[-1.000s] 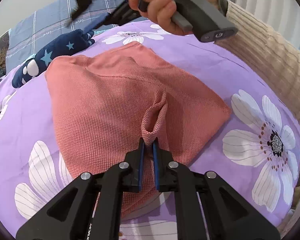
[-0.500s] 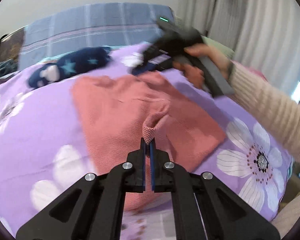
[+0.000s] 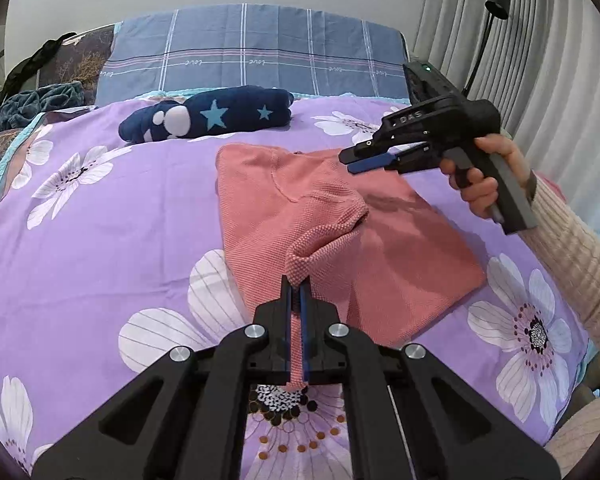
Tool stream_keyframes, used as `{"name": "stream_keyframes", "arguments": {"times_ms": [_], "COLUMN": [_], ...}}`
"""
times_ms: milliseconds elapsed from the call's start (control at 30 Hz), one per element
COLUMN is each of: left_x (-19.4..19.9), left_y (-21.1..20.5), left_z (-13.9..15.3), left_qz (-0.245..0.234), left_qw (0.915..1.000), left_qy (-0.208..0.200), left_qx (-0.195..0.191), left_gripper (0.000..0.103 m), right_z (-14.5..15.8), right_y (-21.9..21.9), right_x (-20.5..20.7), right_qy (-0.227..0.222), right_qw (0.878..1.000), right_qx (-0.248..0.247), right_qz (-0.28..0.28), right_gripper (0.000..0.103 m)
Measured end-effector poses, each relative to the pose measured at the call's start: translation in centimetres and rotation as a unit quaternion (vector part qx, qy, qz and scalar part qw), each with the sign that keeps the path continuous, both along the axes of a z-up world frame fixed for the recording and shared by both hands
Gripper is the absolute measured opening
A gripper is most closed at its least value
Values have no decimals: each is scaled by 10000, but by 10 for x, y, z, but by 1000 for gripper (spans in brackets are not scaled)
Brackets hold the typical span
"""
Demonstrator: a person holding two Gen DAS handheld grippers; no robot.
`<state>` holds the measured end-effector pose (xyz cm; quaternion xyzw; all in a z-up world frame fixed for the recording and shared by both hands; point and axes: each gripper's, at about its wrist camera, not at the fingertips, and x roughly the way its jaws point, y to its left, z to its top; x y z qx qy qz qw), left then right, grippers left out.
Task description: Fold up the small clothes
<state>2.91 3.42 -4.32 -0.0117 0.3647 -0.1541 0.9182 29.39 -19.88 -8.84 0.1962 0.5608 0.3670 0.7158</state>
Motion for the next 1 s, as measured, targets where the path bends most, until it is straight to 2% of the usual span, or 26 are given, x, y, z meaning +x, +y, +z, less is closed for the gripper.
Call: {"name": "stream_keyframes", "arguments": {"times_ms": [33,100,167,233,333,400,500,600,700,767,800,833,867,900,967,1000], "left_x": [0,1,2,1,-2,-2,-2,-2,-2,-2,-1,-1,-1,-1,-1,-1], "left_y": [-1,-3,-5,-7,-9,-9,-11,-17,-22,-26,-28,-31,-34,-37,-43,-48], "left_z": [-1,-3,-5,-6,-5,-5,-7,-10,-12,-14,-15,-16,-16,-16,-15,-13], "left_qz": [-15,-41,-68,-89,-146,-176,-227,-328,-410,-467,-497,-554,-598,-659,-796,-909], "left_qw": [10000,10000,10000,10000,9999,9998,9997,9994,9991,9988,9987,9984,9981,9977,9966,9955], "left_qy": [3,11,43,45,8,4,39,72,95,117,128,142,147,144,154,170], "left_qx": [11,29,-3,5,30,22,10,19,-5,-20,-24,-42,-61,-78,-135,-195], "left_gripper": [3,3,3,3,3,3,3,3,3,3,3,3,3,3,3,3], "right_z": [-3,-10,-18,-31,-45,-46,-37,-30,-24,-20,-18,-17,-16,-15,-5,8], "right_y": [1,4,8,14,30,41,56,60,58,58,61,64,66,69,69,68], "right_x": [-3,-9,-9,-3,7,11,18,24,25,24,23,22,21,20,15,10], "right_qy": [104,377,632,1010,1465,1489,1283,1160,1123,987,839,720,582,448,151,-175], "right_qw": [9999,9988,9970,9927,9850,9849,9888,9905,9902,9933,9960,9973,9979,9977,9977,9974], "right_qx": [94,288,448,656,907,881,760,735,814,584,261,24,-235,-481,-618,-679], "right_qz": [25,75,54,-38,-89,-48,-94,-127,-160,-138,-145,-144,-163,-186,-215,-185], "right_gripper": [39,41,51,56,56,56,56,51,51,51,49,34,10,8,7,7]}}
